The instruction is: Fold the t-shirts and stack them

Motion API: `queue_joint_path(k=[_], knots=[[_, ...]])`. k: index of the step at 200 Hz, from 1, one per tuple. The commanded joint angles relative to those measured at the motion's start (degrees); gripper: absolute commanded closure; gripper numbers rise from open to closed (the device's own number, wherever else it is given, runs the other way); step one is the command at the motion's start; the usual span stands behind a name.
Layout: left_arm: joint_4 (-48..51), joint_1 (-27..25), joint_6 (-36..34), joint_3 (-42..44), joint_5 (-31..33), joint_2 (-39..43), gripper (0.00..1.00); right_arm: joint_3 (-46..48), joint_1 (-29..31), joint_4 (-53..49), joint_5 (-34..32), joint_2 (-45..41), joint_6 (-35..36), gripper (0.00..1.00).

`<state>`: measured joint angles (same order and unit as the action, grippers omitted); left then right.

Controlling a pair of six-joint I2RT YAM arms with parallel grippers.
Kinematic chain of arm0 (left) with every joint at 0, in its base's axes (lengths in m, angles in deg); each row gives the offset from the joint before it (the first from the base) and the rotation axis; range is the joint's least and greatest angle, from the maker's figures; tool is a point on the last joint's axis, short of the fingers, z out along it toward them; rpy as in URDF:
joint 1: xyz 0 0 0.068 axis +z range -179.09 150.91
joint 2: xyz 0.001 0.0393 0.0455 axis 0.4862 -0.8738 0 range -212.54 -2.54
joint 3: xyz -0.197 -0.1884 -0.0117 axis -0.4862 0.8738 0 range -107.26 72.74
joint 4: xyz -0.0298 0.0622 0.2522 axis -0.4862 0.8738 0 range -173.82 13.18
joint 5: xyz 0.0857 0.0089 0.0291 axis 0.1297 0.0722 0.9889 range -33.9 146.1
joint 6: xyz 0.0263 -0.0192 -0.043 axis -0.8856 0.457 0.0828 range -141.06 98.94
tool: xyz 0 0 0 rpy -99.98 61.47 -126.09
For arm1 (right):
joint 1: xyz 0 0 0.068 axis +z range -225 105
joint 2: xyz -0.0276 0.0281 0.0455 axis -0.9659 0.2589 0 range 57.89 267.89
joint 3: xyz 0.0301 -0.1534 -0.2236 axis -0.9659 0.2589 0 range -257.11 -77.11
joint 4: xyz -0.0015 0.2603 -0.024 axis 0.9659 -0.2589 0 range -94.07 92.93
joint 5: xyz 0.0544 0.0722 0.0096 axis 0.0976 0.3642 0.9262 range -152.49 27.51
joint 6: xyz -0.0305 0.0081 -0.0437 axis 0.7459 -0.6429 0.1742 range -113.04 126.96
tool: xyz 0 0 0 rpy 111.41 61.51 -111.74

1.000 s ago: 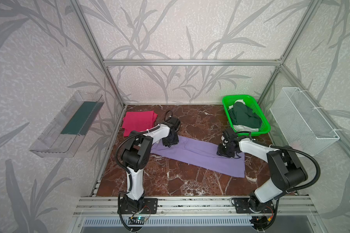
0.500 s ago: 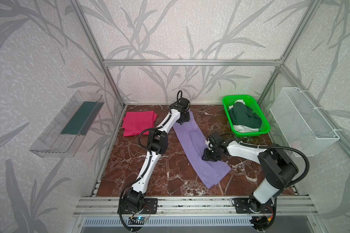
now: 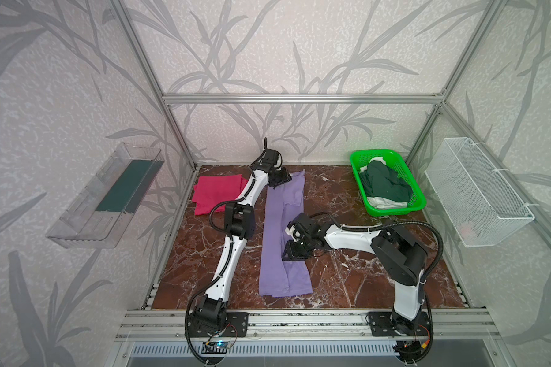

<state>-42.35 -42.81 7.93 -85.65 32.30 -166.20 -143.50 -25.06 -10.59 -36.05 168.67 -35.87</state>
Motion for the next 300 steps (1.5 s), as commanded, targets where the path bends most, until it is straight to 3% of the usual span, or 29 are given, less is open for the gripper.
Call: queue_joint_path(k=[1,39,74,91,133,154,183,246,282,300], knots=[[-5.8,1.5,1.2,-1.8,-2.5,-3.3,0.49,-0.2,-0.1,-7.6,-4.0,-4.1,0.8,0.63],[-7.7,1.2,-0.7,-1.0,-5.8,1.5,0.48,1.7,-2.6,-12.3,-8.6,-10.2,1.1,0.6],[2.6,0.3,-4.4,7.5,-0.1,10.8,0.48,7.6,-6.6,-12.9,-12.1,-18.7,0.8,0.59],[3.2,0.0,-3.5,19.5,2.5,18.6,0.49,11.1,-9.5,-11.5,-11.5,-22.4,2.0,0.57],[-6.4,-1.5,-4.1,56.9,9.4,44.6,0.48,13.8,-16.0,-12.1,-9.4,-25.9,8.8,0.53],[-8.8,-1.9,-3.0,71.6,8.7,54.7,0.48,12.8,-16.4,-15.2,-11.5,-26.2,11.3,0.53],[-10.7,-2.5,-1.1,87.2,8.5,65.5,0.48,17.5,-16.4,-13.6,-11.6,-29.8,8.2,0.52],[-6.3,-3.5,3.2,109.5,4.4,82.2,0.48,25.8,-9.3,-13.0,-9.4,-33.5,2.0,0.52],[-2.0,-4.1,5.3,118.5,0.4,88.9,0.48,28.4,-2.0,-5.8,-6.7,-30.2,-4.0,0.52],[-2.6,-7.0,9.6,122.0,-0.5,92.7,0.48,28.4,1.6,-2.9,-6.7,-26.7,-6.3,0.52]])
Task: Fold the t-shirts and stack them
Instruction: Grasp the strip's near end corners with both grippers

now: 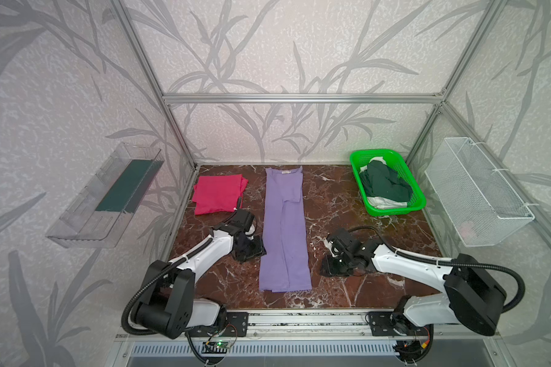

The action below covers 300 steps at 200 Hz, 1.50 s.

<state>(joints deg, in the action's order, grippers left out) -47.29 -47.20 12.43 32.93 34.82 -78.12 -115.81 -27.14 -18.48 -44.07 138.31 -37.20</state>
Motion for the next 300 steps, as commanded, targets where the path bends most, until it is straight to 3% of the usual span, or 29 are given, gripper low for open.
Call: queue_joint_path(k=[1,28,55,135,177,227,249,289,300], knots=[[2.3,-2.8,5.2,3.6,-3.2,4.7,0.48,0.7,3.9,5.0,1.3,3.9,-5.0,0.52],[6.7,-6.1,9.9,5.6,2.1,8.8,0.49,0.0,7.3,8.2,0.4,7.5,-8.2,0.52],[5.4,-7.0,12.9,8.7,0.6,12.5,0.49,0.3,8.8,10.7,-0.4,9.3,-10.2,0.52],[0.9,-11.2,15.7,12.7,1.1,9.1,0.57,0.8,9.6,5.4,-1.3,8.3,-10.8,0.54],[0.4,-12.2,16.3,13.6,1.1,8.7,0.79,0.8,10.4,5.3,-0.6,9.9,-11.8,0.64],[1.8,-14.3,17.4,13.5,1.4,7.9,0.95,0.9,12.6,4.2,-0.2,10.5,-12.4,0.66],[2.5,-14.8,17.6,13.3,1.8,8.1,1.0,0.2,12.5,4.3,-0.4,11.2,-11.9,0.74],[3.0,-15.7,16.9,12.6,1.0,9.7,1.0,-0.5,12.5,2.6,-1.9,9.7,-11.7,1.0],[4.1,-16.5,17.2,12.2,1.3,10.4,1.0,0.4,12.6,1.9,-2.7,7.7,-12.0,1.0]])
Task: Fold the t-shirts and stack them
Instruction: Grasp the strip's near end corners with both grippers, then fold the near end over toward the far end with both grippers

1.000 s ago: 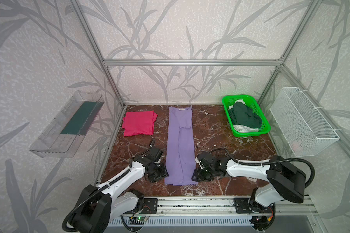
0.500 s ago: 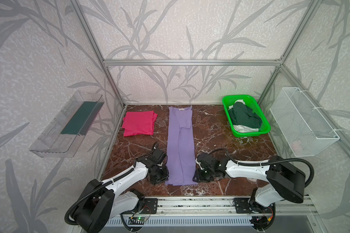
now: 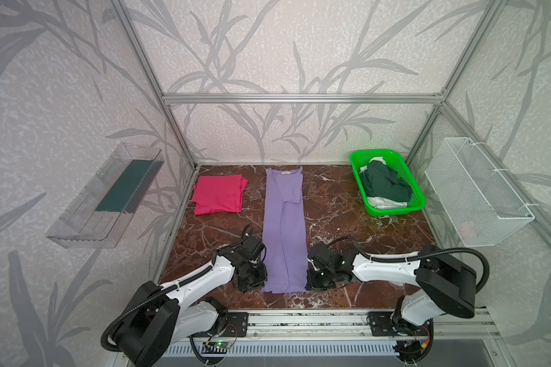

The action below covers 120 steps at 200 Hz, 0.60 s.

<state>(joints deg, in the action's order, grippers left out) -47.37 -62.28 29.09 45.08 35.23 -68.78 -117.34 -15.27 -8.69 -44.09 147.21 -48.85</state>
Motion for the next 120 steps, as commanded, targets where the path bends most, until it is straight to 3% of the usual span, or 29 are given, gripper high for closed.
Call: queue_joint_path(k=[1,54,80,120], knots=[[4.3,-1.5,0.6,0.0,1.0,1.1,1.0,1.9,0.7,-8.0,-2.8,-1.4,-0.3,1.0],[10.5,-6.6,7.6,-0.4,4.7,11.4,1.0,4.6,3.2,-16.8,-7.0,-14.2,-2.6,1.0],[11.3,-6.6,5.5,-2.7,6.7,16.0,1.0,3.7,3.3,-17.0,-9.5,-18.6,-2.6,1.0],[8.3,-6.6,2.4,-7.3,10.8,13.7,1.0,0.2,0.9,-13.8,-14.8,-20.9,-1.6,1.0]])
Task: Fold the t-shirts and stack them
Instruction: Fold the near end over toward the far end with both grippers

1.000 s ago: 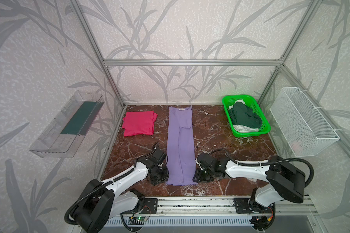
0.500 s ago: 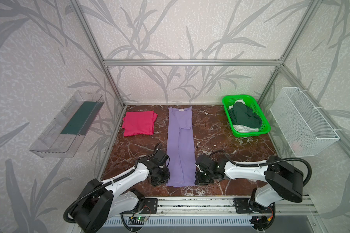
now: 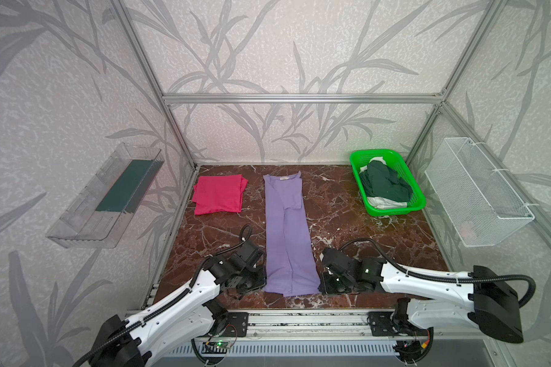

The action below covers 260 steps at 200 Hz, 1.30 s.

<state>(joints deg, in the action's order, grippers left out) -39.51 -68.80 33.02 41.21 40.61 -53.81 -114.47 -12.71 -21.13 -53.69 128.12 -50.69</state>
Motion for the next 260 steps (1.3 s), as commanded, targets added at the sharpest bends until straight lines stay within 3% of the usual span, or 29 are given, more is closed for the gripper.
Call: queue_joint_path(k=[1,16,40,69,105,174,260], knots=[[0.4,0.0,-1.6,-3.6,5.5,-1.4,1.0,-2.8,-1.7,-1.3,-5.3,-1.8,0.3,1.0],[-0.2,0.0,-2.2,-5.6,7.9,-2.6,1.0,-3.3,-3.2,0.6,-6.4,-2.6,1.2,1.0],[-1.2,0.2,-4.7,-8.5,11.6,-4.7,1.0,-4.6,-9.9,3.5,-2.1,-1.1,4.5,1.0],[-0.5,0.6,-8.5,-13.8,17.1,-8.7,1.0,-7.6,-13.1,5.7,-0.4,1.4,8.4,1.0],[-2.3,2.7,-12.3,-18.4,19.1,-12.7,1.0,-11.1,-16.9,10.6,3.8,5.6,11.3,1.0],[-10.1,11.7,-17.9,-22.8,15.6,-20.2,1.0,-21.5,-23.9,12.1,9.4,16.6,18.2,1.0],[-11.7,18.4,-23.9,-36.6,10.3,-39.5,1.0,-34.3,-29.6,12.4,15.8,33.2,20.7,1.0]])
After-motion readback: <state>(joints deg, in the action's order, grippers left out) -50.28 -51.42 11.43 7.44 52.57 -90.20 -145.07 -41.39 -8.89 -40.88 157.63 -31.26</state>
